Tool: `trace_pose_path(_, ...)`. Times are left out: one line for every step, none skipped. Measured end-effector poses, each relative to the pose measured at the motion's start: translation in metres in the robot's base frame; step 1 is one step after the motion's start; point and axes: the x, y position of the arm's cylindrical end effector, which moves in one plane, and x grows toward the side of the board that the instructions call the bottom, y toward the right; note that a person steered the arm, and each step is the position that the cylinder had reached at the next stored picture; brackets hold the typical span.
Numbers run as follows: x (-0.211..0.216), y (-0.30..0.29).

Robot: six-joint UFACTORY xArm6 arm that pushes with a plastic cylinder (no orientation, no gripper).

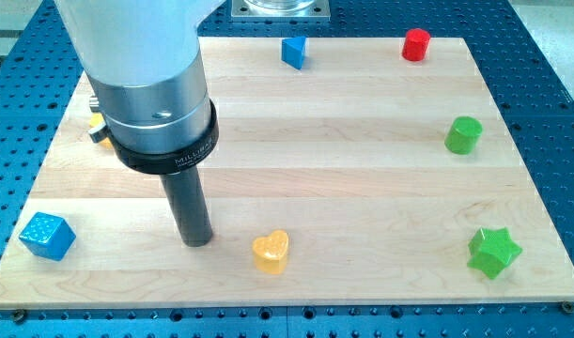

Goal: Place your arm in between the red star and hexagon

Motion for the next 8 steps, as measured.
trace_pose_path(-0.002,0.000)
trace_pose_path(-0.001,0.003)
trace_pose_path(-0.001,0.003)
trace_pose_path(-0.036,-0.001)
trace_pose_path(-0.061,-0.004)
trace_pose_path(-0.073,-0.004)
trace_pose_path(-0.082,-0.005)
trace_pose_path(-0.089,-0.016)
